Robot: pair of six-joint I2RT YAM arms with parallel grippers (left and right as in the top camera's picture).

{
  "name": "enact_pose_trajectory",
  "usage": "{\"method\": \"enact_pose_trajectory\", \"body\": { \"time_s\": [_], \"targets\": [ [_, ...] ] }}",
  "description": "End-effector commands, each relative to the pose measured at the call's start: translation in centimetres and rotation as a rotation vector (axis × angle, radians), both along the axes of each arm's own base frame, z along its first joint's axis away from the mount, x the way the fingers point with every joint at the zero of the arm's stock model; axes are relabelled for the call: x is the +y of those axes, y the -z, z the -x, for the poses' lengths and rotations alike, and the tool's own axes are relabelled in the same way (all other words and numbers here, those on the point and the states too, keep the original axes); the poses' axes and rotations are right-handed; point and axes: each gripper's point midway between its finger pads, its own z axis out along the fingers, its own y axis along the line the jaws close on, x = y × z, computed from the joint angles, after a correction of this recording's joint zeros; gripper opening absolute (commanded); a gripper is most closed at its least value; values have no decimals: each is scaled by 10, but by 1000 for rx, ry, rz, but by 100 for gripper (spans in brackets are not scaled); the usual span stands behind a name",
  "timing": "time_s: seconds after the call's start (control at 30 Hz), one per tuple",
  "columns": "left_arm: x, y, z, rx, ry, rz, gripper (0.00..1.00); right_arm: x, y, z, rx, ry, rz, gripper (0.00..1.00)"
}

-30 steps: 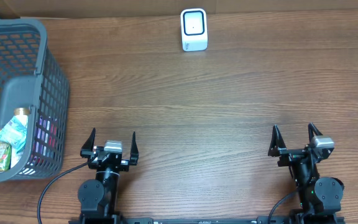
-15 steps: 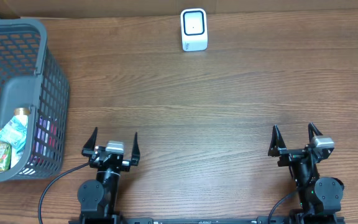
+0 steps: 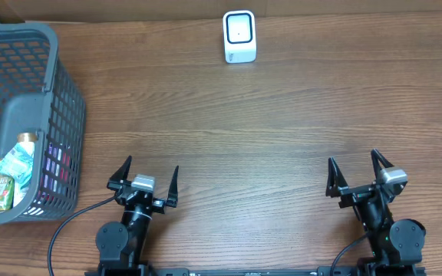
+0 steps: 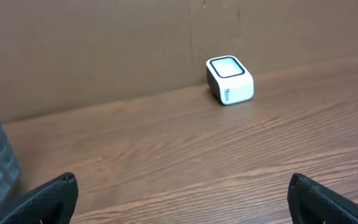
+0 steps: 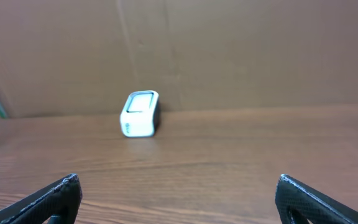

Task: Scan the item barcode
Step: 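Reach the left gripper into the grey basket toward the green-white snack bag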

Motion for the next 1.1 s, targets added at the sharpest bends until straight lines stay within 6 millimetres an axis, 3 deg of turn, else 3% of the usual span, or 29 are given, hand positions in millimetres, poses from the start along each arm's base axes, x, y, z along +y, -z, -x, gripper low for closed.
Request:
{"method": "enact_pose_trajectory", "body": {
  "time_s": [0.0, 0.3, 0.7, 1.07],
  "targets": [
    [-3, -13, 3, -4, 15, 70, 100, 11, -3, 4, -23, -71, 2, 100],
    [-18, -44, 4, 67, 103, 80, 100, 21, -23, 12, -44, -133, 4, 100],
    [-28, -96, -25, 312, 165, 68, 100, 23, -67, 18, 27, -148, 4, 100],
    [-27, -176, -51, 610, 151, 90, 100, 28, -107, -3, 311, -170, -2, 100]
  ]
}}
